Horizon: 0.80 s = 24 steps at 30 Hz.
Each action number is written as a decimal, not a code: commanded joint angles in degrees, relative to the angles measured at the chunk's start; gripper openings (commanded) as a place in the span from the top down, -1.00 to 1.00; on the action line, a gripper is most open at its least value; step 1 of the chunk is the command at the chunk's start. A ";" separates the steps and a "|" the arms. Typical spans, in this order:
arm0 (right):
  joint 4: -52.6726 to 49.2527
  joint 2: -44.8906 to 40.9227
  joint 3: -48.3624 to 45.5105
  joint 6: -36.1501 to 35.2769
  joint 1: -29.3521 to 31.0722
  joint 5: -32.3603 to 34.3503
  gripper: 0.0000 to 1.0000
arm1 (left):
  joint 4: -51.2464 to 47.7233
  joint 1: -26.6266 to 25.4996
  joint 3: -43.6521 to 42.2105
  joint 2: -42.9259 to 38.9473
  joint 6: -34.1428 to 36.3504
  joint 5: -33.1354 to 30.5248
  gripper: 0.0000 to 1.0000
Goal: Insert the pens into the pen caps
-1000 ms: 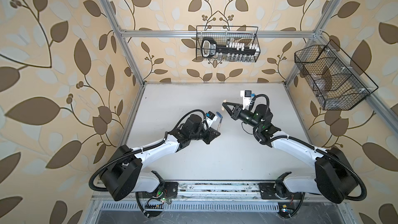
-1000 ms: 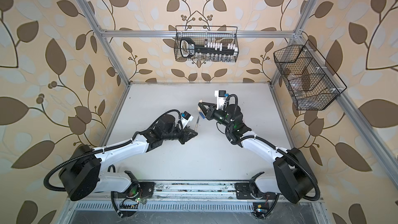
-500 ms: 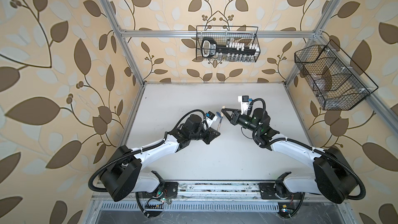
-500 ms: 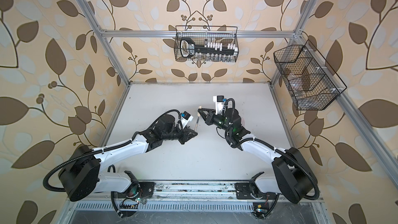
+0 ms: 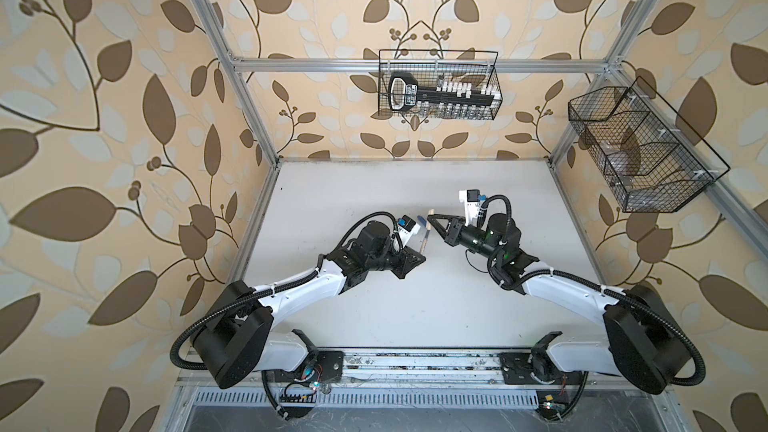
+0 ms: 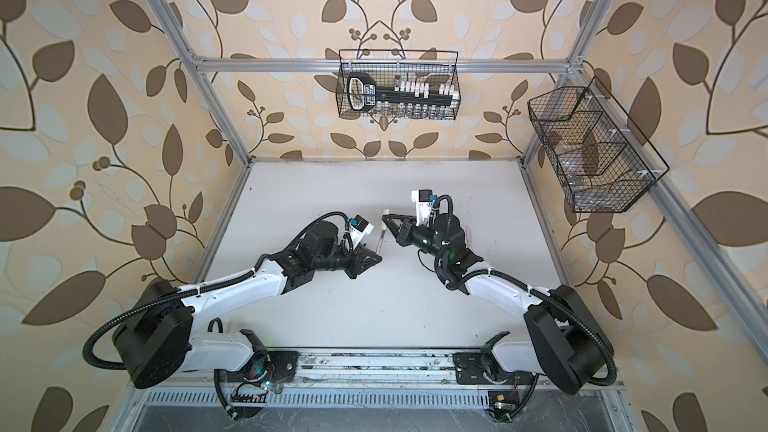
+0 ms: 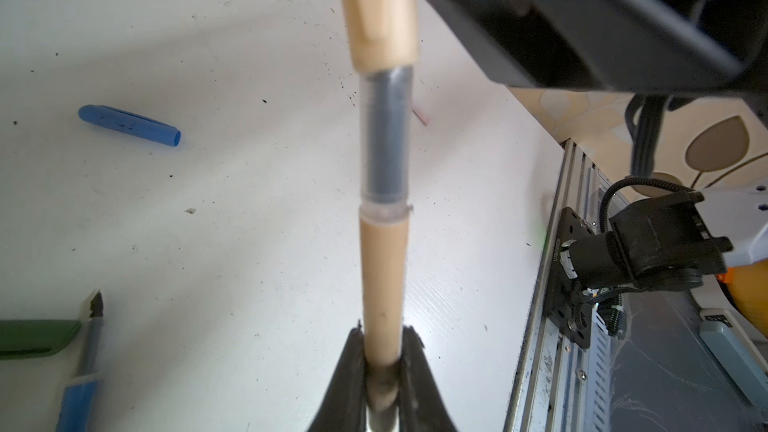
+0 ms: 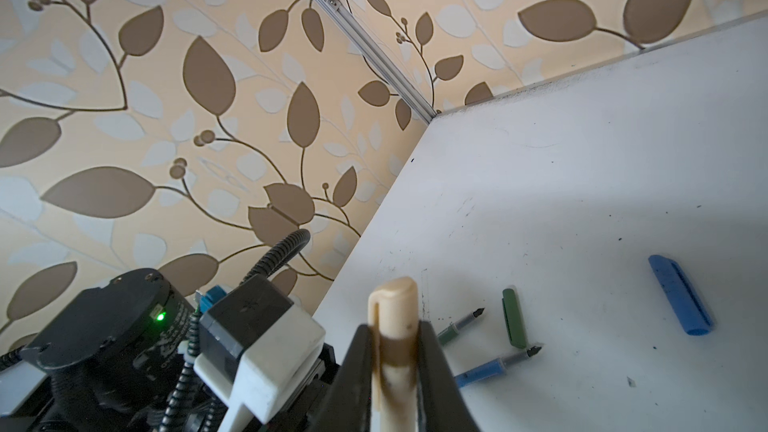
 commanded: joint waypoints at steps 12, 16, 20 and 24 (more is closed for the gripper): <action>1.02 -0.32 1.06 -0.36 -0.42 0.18 0.65 | 1.38 -0.39 1.07 -2.64 1.15 -1.06 0.71; 2.55 0.12 0.75 0.31 -0.23 -0.08 0.66 | 1.38 -0.39 1.20 -2.40 1.18 -0.87 0.71; 1.13 -0.91 1.34 -0.54 -0.34 0.45 0.65 | 1.37 -0.39 1.23 -2.29 1.23 -0.88 0.71; -0.22 -1.82 2.89 -1.57 -0.90 0.24 0.65 | 1.29 -0.39 1.23 -2.21 1.27 -0.88 0.71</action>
